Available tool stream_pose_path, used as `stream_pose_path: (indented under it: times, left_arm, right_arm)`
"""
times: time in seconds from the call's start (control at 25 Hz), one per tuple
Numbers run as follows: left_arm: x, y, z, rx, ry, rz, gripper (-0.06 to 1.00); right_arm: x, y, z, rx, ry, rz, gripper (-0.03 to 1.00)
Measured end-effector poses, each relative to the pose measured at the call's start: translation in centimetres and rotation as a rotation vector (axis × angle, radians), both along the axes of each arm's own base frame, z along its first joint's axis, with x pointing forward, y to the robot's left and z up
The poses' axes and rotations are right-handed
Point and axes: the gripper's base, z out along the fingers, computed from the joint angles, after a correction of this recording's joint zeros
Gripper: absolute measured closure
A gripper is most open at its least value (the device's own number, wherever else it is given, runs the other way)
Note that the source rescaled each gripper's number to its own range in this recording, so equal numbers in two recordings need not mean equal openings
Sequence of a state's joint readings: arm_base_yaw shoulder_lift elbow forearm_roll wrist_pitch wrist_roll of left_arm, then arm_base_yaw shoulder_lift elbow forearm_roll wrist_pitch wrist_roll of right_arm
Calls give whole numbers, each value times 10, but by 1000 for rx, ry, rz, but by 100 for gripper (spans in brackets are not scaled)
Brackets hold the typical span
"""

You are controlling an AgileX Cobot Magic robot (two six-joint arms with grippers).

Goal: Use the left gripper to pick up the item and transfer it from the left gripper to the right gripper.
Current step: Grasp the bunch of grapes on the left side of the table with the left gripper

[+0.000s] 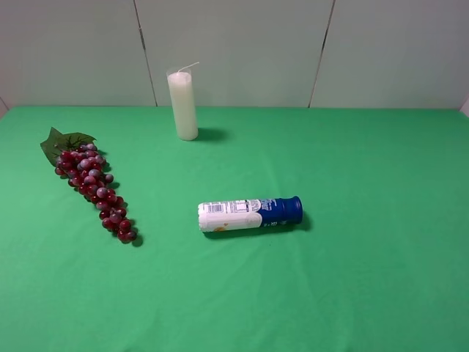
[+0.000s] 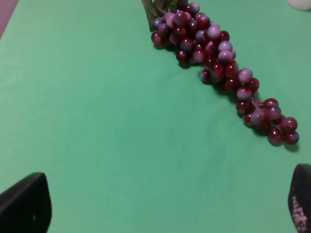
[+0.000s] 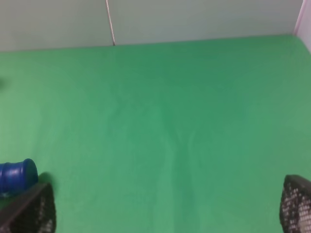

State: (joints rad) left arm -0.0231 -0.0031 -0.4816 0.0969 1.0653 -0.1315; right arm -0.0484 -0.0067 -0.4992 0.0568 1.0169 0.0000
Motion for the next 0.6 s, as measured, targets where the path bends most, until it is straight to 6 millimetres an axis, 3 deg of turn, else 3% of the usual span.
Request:
stream_pose_path:
  times: [0.4, 0.6]
  left_arm:
    - [0, 0, 0, -7, 6, 5, -3]
    - [7, 0, 11, -11, 117, 13, -3]
  right_arm:
    - [0, 0, 0, 0, 0, 0, -3]
    - [0, 0, 0, 0, 0, 0, -3]
